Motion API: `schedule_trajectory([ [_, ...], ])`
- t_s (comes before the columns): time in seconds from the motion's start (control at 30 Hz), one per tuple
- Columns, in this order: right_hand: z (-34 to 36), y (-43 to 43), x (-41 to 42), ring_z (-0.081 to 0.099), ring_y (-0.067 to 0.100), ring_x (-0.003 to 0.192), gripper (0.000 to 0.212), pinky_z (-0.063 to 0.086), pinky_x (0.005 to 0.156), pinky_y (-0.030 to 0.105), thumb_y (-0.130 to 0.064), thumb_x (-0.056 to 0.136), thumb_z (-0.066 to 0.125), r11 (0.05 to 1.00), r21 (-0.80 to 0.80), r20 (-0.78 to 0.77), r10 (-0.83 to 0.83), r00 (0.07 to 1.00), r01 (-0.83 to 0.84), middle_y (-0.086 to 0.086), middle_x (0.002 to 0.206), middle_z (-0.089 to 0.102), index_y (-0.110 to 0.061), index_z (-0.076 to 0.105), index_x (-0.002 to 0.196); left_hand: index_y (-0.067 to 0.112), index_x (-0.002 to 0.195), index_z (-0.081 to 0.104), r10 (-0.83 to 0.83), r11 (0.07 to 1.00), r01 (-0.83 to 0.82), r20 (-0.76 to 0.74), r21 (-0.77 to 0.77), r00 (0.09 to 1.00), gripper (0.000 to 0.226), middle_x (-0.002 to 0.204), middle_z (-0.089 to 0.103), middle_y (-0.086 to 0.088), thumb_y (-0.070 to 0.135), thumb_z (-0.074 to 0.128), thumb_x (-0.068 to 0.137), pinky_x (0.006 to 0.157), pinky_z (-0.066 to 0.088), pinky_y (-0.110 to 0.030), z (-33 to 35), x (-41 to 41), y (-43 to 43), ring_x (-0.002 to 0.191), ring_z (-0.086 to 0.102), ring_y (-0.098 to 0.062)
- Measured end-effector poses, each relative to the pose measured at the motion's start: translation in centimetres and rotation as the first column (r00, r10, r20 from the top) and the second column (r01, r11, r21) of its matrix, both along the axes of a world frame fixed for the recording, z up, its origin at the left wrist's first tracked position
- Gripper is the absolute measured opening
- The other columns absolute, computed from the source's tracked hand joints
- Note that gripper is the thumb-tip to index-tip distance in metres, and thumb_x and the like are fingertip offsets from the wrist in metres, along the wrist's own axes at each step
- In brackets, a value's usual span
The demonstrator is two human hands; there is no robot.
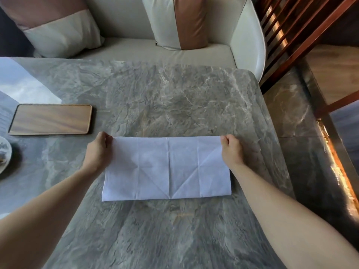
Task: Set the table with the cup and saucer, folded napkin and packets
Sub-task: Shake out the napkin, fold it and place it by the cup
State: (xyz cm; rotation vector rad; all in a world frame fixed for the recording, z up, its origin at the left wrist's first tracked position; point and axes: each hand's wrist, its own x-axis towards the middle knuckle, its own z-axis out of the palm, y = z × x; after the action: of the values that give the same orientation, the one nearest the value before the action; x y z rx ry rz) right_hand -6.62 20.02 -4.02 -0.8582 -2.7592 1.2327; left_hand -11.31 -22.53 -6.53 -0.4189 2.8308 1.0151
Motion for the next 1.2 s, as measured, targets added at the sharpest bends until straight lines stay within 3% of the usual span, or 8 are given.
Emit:
schedule_trajectory([
  [0.17, -0.3, -1.1, -0.8, 0.057, 0.034, 0.083, 0.022, 0.04, 0.07, 0.036, -0.018, 0.1, 0.052, 0.993, 0.096, -0.049, -0.069, 0.996, 0.073, 0.02, 0.088, 0.062, 0.002, 0.055, 0.09, 0.015, 0.096, 0.052, 0.002, 0.998, 0.0, 0.029, -0.068, 1.0, 0.025, 0.087, 0.063, -0.019, 0.037, 0.044, 0.103, 0.065, 0.046, -0.044, 0.2, 0.2, 0.3, 0.082, 0.061, -0.044],
  [0.33, -0.9, -5.0, 2.6, 0.05, 0.04, 0.106, 0.036, 0.04, 0.087, 0.048, -0.017, 0.081, 0.068, 0.837, 0.539, -0.021, 0.121, 0.992, -0.091, 0.019, 0.119, 0.053, -0.01, 0.056, 0.114, 0.0, 0.137, 0.046, -0.062, 0.968, 0.006, -0.214, -0.251, 0.975, 0.05, 0.125, 0.051, -0.03, 0.029, 0.056, 0.099, 0.097, 0.041, -0.055, 1.4, 3.2, 3.2, 0.114, 0.047, -0.047],
  [0.47, -2.1, -10.5, 5.6, 0.035, 0.025, 0.142, 0.057, 0.028, 0.104, 0.042, -0.023, 0.085, 0.06, 0.75, 0.537, 0.042, 0.434, 0.9, -0.387, 0.006, 0.152, 0.041, -0.014, 0.045, 0.14, 0.004, 0.145, 0.047, -0.412, 0.893, 0.355, -0.181, -0.276, 0.893, 0.059, 0.149, 0.047, -0.022, 0.04, 0.042, 0.099, 0.11, 0.035, -0.049, 0.7, 8.5, 9.5, 0.139, 0.042, -0.039],
  [0.57, -3.2, -12.5, 7.3, 0.01, 0.017, 0.153, 0.066, 0.018, 0.118, 0.038, -0.035, 0.095, 0.044, 0.682, 0.53, 0.138, 0.518, 0.844, -0.504, 0.001, 0.165, 0.018, -0.016, 0.025, 0.155, 0.012, 0.158, 0.029, -0.569, 0.786, 0.52, -0.061, -0.334, 0.82, 0.062, 0.168, 0.02, -0.01, 0.042, 0.031, 0.104, 0.124, 0.016, -0.048, -0.7, 10.9, 12.6, 0.156, 0.011, -0.027],
  [0.7, -4.6, -11.7, 8.7, 0.005, 0.017, 0.153, 0.073, 0.012, 0.121, 0.044, -0.05, 0.097, 0.033, 0.667, 0.552, 0.247, 0.442, 0.862, -0.5, 0.002, 0.167, 0.008, -0.014, 0.012, 0.158, 0.02, 0.163, 0.006, -0.576, 0.73, 0.552, 0.073, -0.404, 0.814, 0.067, 0.171, 0.0, -0.003, 0.051, 0.019, 0.105, 0.125, 0.007, -0.052, -2.3, 11.3, 12.4, 0.157, -0.005, -0.02],
  [1.03, -3.9, -5.6, 11.0, -0.007, 0.013, 0.152, 0.076, 0.012, 0.122, 0.042, -0.056, 0.098, 0.016, 0.729, 0.543, 0.368, 0.238, 0.899, -0.416, -0.001, 0.167, -0.006, -0.014, -0.007, 0.157, 0.003, 0.16, 0.003, -0.441, 0.764, 0.447, 0.129, -0.465, 0.888, 0.085, 0.169, 0.0, -0.013, 0.063, 0.015, 0.1, 0.126, -0.001, -0.044, -2.8, 10.8, 5.0, 0.157, -0.004, -0.022],
  [1.1, -3.1, -5.8, 10.8, 0.004, 0.017, 0.153, 0.073, 0.021, 0.117, 0.044, -0.049, 0.1, 0.029, 0.796, 0.498, 0.346, 0.183, 0.92, -0.345, 0.001, 0.167, 0.002, -0.014, 0.002, 0.158, 0.005, 0.16, -0.002, -0.438, 0.767, 0.448, 0.136, -0.459, 0.889, 0.084, 0.17, -0.004, -0.012, 0.064, 0.011, 0.1, 0.126, -0.007, -0.042, -2.2, 10.9, 5.3, 0.156, -0.01, -0.02],
  [1.2, -1.4, -5.7, 10.8, 0.045, 0.035, 0.126, 0.057, 0.042, 0.095, 0.049, -0.031, 0.094, 0.056, 0.84, 0.533, 0.233, -0.032, 0.972, -0.1, 0.016, 0.144, 0.046, -0.005, 0.04, 0.143, 0.006, 0.16, 0.0, -0.473, 0.776, 0.458, 0.08, -0.434, 0.877, 0.082, 0.17, -0.003, -0.011, 0.06, 0.018, 0.101, 0.126, -0.008, -0.041, -1.2, 11.0, 7.2, 0.156, -0.01, -0.02],
])
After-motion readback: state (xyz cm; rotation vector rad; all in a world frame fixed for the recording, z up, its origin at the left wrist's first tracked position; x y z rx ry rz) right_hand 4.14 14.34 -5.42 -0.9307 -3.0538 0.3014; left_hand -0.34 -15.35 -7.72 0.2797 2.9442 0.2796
